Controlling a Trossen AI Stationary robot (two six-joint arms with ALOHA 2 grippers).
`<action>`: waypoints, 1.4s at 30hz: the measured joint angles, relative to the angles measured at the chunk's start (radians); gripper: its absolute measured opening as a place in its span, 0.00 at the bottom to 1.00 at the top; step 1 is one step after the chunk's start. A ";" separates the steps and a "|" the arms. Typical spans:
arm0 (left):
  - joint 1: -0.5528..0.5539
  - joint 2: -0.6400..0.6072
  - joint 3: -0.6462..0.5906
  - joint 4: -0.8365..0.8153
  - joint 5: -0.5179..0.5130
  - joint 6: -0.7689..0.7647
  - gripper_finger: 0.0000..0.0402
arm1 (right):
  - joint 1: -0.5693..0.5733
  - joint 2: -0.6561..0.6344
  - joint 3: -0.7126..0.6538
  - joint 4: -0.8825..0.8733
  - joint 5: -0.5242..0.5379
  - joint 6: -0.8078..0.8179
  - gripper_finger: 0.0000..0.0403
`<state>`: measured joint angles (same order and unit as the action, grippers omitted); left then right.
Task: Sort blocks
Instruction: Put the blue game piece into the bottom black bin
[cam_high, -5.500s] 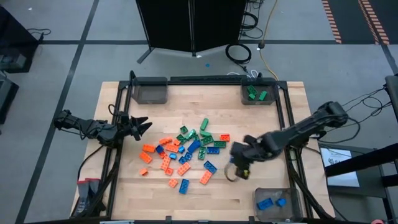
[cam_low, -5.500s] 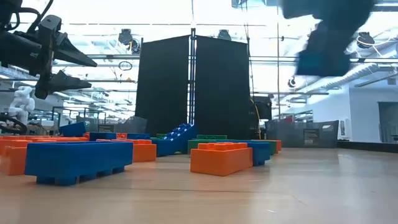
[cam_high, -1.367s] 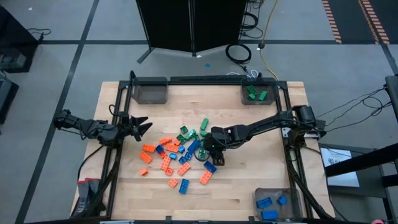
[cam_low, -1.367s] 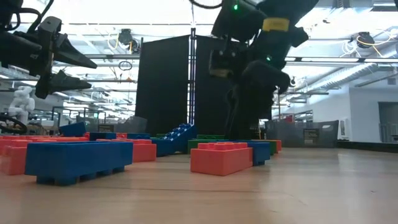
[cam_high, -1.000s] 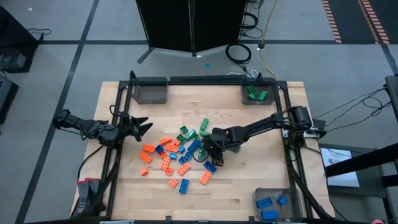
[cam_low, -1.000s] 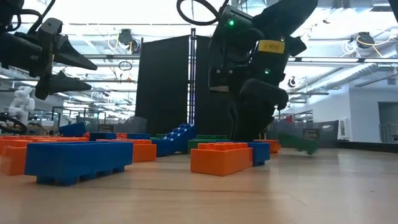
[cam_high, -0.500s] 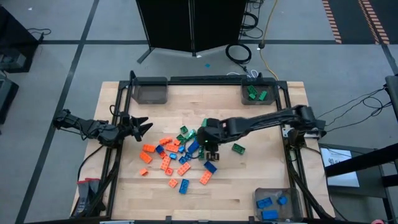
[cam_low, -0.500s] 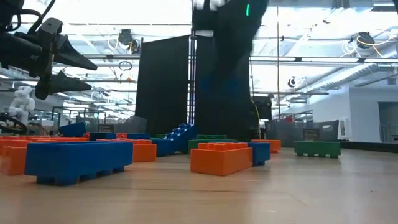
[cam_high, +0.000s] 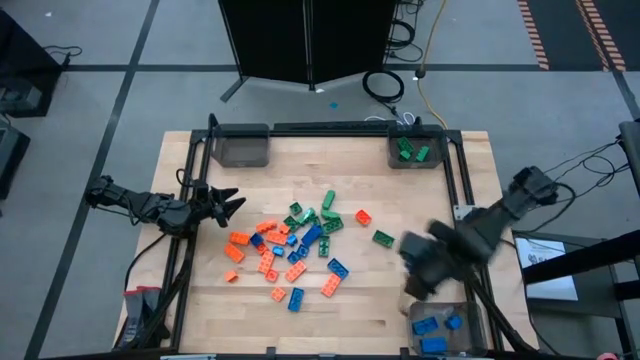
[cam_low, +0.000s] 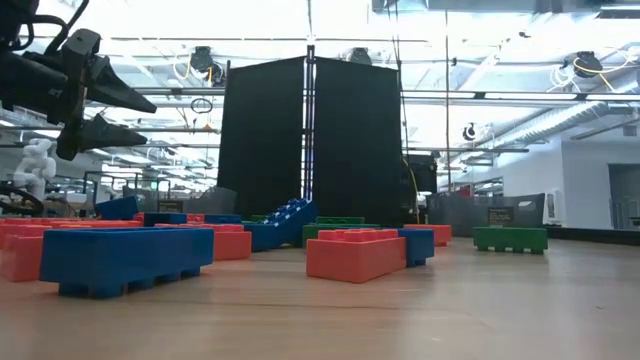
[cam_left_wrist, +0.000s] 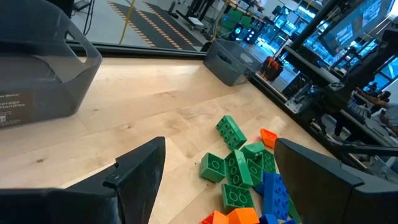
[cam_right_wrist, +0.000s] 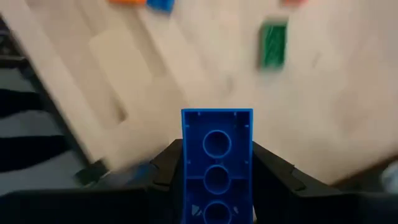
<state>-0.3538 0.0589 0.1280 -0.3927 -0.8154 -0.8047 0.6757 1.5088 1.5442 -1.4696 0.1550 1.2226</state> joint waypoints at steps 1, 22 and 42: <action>0.000 0.000 0.000 0.000 0.000 0.000 0.76 | 0.047 0.000 -0.011 -0.002 -0.001 0.085 0.29; 0.000 0.000 0.000 0.000 0.000 -0.001 0.76 | 0.493 0.167 -0.148 0.236 -0.238 0.843 0.29; 0.000 0.000 0.000 0.000 0.000 0.007 0.76 | 0.541 0.226 -0.147 0.274 -0.389 0.861 0.37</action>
<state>-0.3538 0.0586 0.1280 -0.3927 -0.8155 -0.7980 1.2170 1.7351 1.3968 -1.1955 -0.2339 2.0834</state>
